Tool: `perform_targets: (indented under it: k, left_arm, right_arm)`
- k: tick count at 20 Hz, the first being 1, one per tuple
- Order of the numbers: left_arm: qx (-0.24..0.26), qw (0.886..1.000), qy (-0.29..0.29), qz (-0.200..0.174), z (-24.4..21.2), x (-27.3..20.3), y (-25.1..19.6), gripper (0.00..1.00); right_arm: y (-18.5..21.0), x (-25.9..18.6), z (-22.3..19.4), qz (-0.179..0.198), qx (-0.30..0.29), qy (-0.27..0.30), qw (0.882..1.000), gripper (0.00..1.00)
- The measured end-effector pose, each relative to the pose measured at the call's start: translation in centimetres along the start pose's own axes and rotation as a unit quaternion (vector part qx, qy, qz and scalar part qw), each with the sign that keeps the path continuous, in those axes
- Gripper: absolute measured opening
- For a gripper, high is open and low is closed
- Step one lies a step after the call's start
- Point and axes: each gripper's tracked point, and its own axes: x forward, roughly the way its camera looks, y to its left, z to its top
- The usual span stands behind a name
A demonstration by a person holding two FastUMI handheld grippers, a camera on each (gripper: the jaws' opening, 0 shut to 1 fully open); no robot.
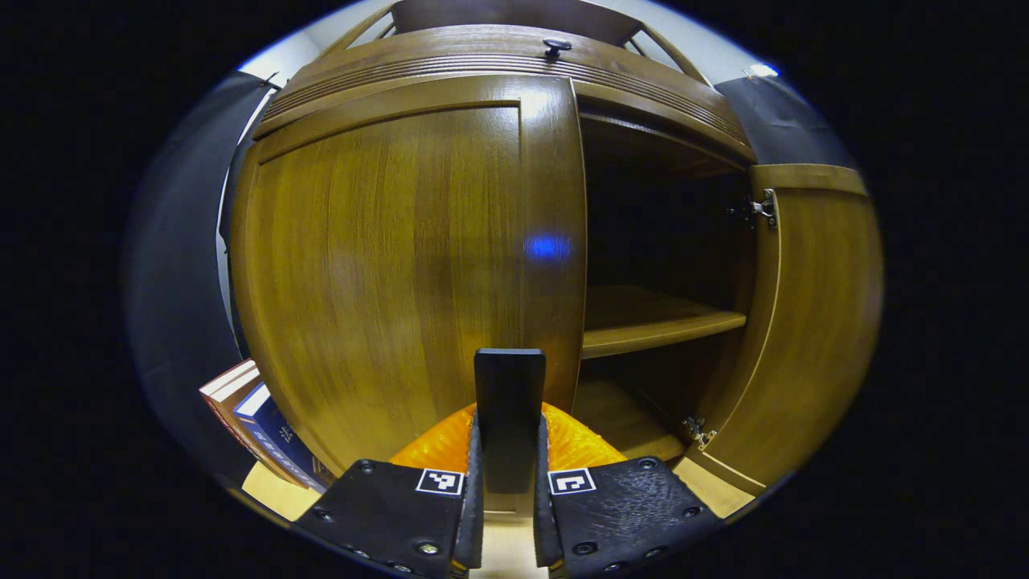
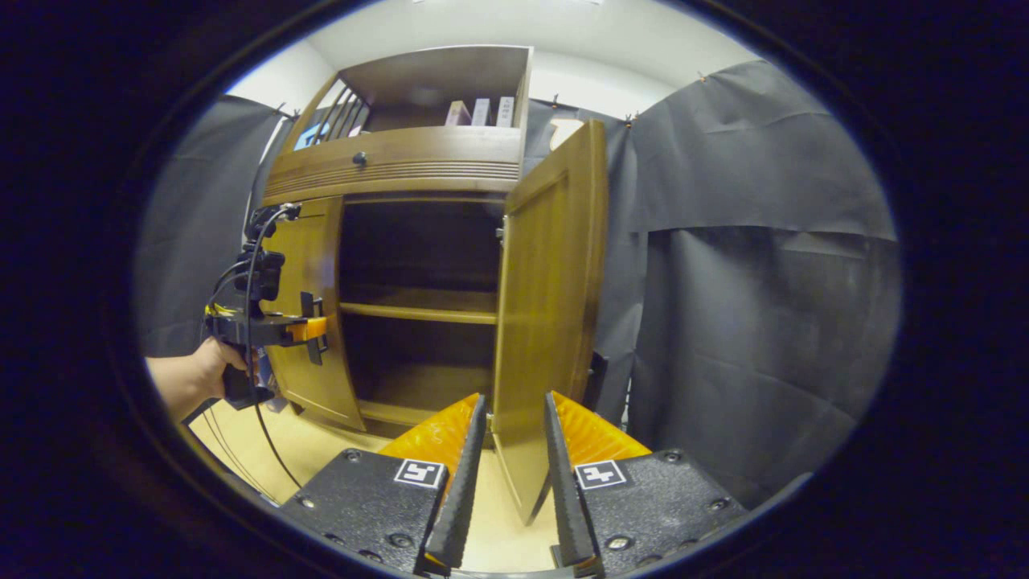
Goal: Open the right door of the double-door shoe cabinet with the right hand, and open the left door with the left hand.
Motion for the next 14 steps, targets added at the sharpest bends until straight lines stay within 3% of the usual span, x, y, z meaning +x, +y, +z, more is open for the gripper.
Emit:
perform_targets:
  k: [3,4,6,10,11,14]
  left_arm:
    - [0.002,1.000,-0.002,-0.004,-0.3,-1.5,0.2,0.24]
    - [-0.001,1.000,-0.002,-0.005,-0.3,-2.0,0.3,0.24]
    - [-0.003,1.000,-0.004,-0.004,-0.5,-2.8,0.5,0.24]
    - [-0.001,1.000,-0.007,0.006,-0.8,-4.4,1.0,0.24]
    - [-0.005,1.000,-0.006,0.006,-0.9,-4.8,1.1,0.24]
    - [-0.003,1.000,-0.006,0.005,-1.3,-6.3,1.6,0.24]
  right_arm:
    - [0.2,-0.1,0.0,0.022,-0.005,0.001,1.000,0.46]
    - [0.3,0.0,0.0,0.028,-0.007,0.001,1.000,0.51]
    - [0.6,0.2,0.0,0.041,-0.010,0.002,0.999,0.46]
    - [1.2,0.2,-0.4,0.065,-0.009,0.010,0.998,0.51]
    - [1.3,0.3,-0.4,0.069,-0.008,0.011,0.997,0.46]
    - [1.7,0.2,-0.4,0.083,-0.009,0.011,0.996,0.46]
